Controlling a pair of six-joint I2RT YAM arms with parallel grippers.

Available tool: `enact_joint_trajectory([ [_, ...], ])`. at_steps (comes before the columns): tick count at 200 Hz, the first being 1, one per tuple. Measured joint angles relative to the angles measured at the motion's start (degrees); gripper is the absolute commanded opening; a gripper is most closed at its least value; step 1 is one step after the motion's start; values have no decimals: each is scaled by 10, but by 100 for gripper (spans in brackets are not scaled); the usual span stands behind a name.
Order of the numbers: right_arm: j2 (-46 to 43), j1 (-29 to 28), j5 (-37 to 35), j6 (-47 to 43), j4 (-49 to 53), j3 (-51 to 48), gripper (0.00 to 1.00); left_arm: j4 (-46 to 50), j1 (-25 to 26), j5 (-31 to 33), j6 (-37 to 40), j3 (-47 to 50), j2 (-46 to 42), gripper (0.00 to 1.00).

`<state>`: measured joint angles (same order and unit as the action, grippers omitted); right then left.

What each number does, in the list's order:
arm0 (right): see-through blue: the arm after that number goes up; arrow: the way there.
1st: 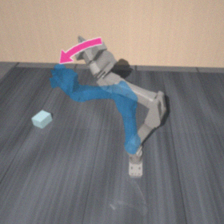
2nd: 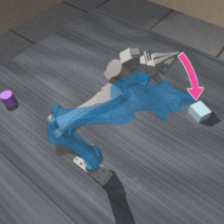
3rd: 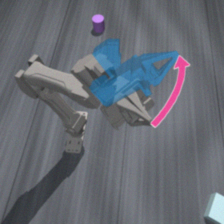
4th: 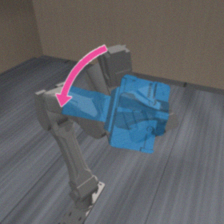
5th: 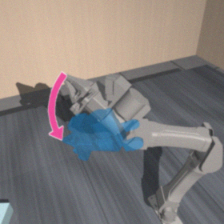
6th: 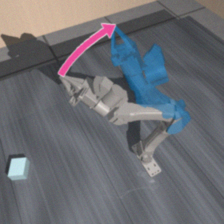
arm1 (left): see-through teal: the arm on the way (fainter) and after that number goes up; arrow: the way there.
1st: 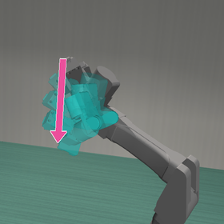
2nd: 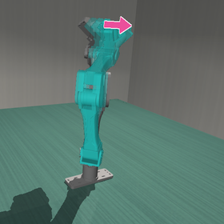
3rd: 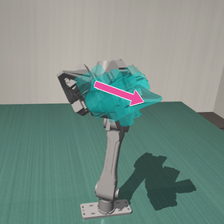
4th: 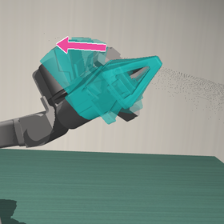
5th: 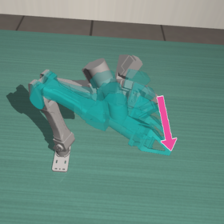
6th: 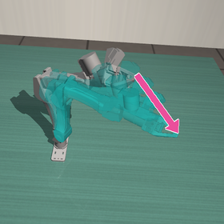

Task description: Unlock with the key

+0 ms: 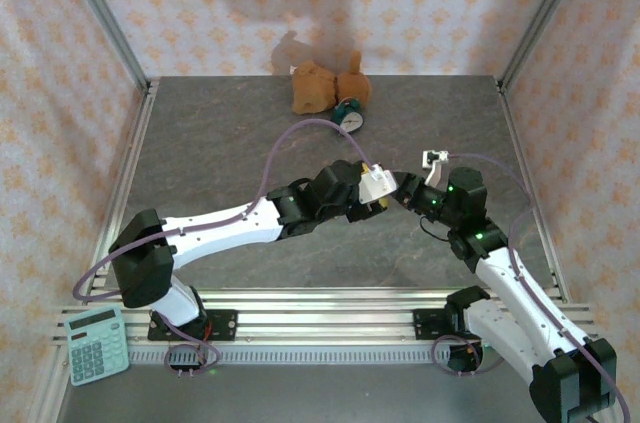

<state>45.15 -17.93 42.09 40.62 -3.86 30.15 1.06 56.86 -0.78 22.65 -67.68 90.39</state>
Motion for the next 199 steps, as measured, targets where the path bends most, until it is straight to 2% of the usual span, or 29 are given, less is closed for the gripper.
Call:
enact_joint_trajectory([
  [24, 0, -2, 2, 0, 0, 0, 13, 0, 0, 1, -1, -8, 6, 48],
  [50, 0, -3, 2, 0, 1, 0, 13, -2, 0, 2, -1, -12, 14, 43],
  [113, -3, -3, -1, 0, 3, 0, 16, -4, 0, 4, -2, -12, 15, 19],
  [126, -4, -3, -2, 0, 4, 0, 22, -5, 1, 4, -2, -12, 15, 18],
  [140, -7, -3, -4, 3, 5, 0, 37, -8, 2, 6, -2, -12, 15, 16],
  [161, -20, -5, -9, 0, 21, 5, 51, -9, 1, 17, -1, -7, 15, 16],
  [199, -37, -7, -62, -21, 112, 37, 62, -28, 0, 31, -7, 19, 7, 14],
])
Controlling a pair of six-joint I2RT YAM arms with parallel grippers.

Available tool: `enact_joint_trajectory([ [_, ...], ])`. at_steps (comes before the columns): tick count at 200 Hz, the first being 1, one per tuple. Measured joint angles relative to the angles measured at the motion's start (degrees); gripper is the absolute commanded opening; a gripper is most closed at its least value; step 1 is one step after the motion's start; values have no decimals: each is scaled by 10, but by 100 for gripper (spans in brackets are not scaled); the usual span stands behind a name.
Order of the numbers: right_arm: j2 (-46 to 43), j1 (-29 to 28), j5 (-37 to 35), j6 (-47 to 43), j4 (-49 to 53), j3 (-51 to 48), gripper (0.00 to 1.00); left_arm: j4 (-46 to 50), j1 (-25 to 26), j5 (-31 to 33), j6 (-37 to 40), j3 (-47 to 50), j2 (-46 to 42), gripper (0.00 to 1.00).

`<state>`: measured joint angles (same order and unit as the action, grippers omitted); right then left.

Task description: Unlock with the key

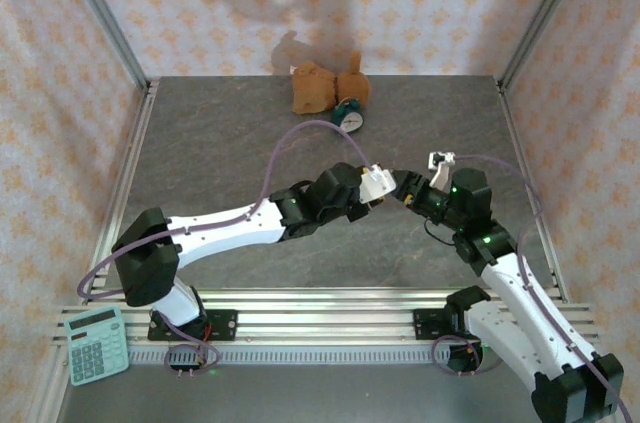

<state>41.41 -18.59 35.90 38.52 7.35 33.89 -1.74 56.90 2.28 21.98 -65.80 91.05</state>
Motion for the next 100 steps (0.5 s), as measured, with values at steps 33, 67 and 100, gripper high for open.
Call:
enact_joint_trajectory([
  [33, -9, 0, -54, -14, 63, 25, 62, -2, 0, 7, 1, 30, -14, 14],
  [67, -6, 4, -75, -14, 74, 30, 61, 4, 0, 8, 2, 50, -22, 13],
  [100, 7, 5, -77, -14, 78, 33, 61, 14, -3, 0, 1, 52, -33, 12],
])
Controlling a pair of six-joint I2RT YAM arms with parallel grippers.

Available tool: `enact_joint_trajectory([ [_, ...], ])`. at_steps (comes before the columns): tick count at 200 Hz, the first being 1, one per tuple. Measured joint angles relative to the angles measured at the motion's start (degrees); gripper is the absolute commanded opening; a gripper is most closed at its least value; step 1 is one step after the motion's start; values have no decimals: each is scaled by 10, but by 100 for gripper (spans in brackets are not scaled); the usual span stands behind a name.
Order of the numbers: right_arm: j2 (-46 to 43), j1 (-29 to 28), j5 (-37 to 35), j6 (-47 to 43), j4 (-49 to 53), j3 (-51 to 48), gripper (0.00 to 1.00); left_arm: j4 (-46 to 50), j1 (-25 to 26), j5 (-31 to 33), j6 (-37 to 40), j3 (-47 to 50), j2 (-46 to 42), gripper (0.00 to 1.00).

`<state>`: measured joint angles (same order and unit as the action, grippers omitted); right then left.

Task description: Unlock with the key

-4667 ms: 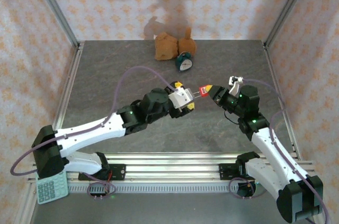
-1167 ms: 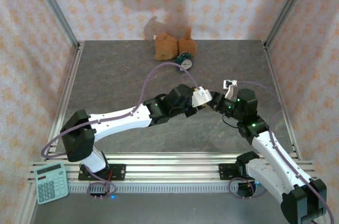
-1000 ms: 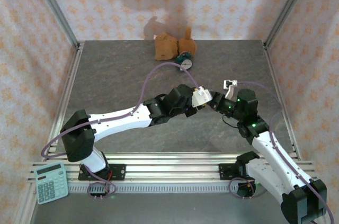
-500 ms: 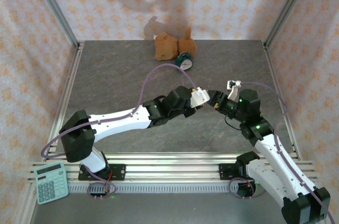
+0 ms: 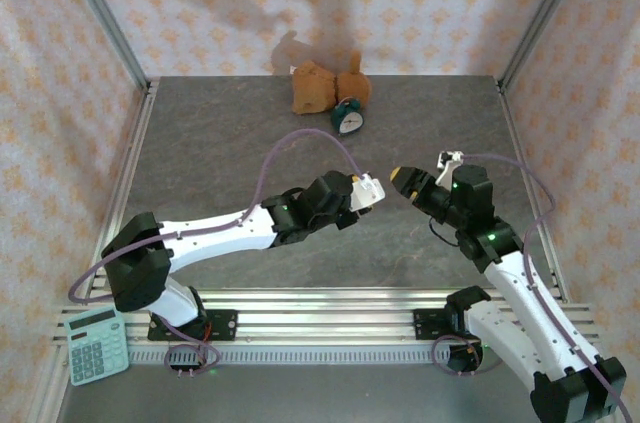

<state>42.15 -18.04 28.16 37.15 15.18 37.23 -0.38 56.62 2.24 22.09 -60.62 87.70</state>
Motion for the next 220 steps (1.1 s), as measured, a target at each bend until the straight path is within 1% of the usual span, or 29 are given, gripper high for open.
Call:
enact_joint_trajectory([
  [40, 2, 10, -21, -4, 21, 0, 61, 1, -4, -21, -25, 9, -3, 13],
  [74, 6, 37, -33, -4, 31, -2, 61, -19, -11, -17, -68, 69, -6, 12],
  [87, 12, 44, -33, -4, 31, -4, 61, -29, -29, -16, -100, 106, -17, 12],
  [103, 21, 46, -33, -3, 29, -8, 61, -47, -64, -12, -144, 150, -41, 12],
  [121, 31, 46, -31, 1, 25, -15, 60, -56, -88, 0, -179, 175, -62, 12],
  [168, 61, 46, -16, 11, 5, -21, 60, -110, -87, -2, -251, 217, -67, 13],
  [192, 62, 46, -12, 12, -3, -21, 60, -111, -87, -14, -272, 226, -63, 13],
  [220, 64, 46, -9, 12, -9, -21, 59, -129, -87, -32, -288, 225, -36, 13],
])
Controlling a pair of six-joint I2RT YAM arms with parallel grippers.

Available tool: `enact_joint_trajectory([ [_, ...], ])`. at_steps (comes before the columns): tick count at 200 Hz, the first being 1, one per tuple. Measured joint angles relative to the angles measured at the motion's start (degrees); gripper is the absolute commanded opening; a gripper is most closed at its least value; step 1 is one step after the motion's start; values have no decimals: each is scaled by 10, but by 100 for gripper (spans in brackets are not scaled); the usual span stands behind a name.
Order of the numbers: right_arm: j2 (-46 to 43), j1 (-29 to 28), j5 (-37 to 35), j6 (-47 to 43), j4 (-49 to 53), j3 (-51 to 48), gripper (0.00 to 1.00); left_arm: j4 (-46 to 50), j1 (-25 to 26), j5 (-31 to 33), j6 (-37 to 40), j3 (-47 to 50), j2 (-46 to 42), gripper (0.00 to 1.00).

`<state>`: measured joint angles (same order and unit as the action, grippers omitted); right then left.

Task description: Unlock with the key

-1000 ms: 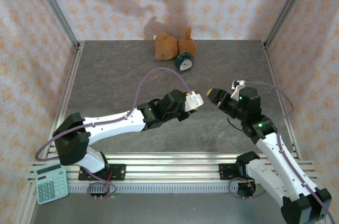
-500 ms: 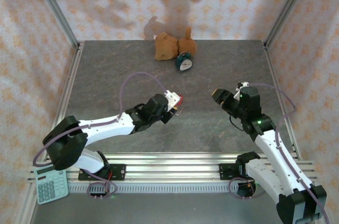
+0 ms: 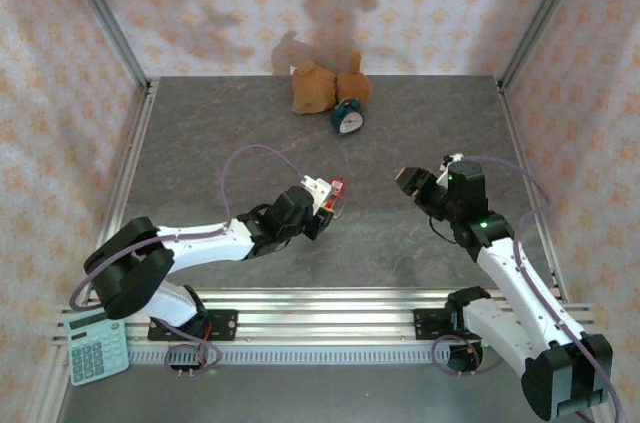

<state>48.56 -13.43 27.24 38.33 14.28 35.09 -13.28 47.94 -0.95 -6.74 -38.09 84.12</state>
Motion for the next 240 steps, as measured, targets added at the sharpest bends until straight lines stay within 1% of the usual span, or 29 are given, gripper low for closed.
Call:
enact_joint_trajectory([
  [60, 0, 0, 4, 2, -2, 0, 59, -40, -4, -6, -21, 5, 55, 12],
  [101, 0, 0, 8, 4, -2, 0, 59, -70, -30, -15, -36, 19, 79, 12],
  [127, 0, 0, 8, 6, -2, 0, 59, -82, -37, -19, -40, 19, 89, 12],
  [169, 0, 0, 11, 8, -2, 0, 59, -87, -39, -18, -39, 19, 101, 12],
  [240, 0, 0, 13, 10, -4, -2, 59, -90, -61, -18, -37, 19, 118, 13],
])
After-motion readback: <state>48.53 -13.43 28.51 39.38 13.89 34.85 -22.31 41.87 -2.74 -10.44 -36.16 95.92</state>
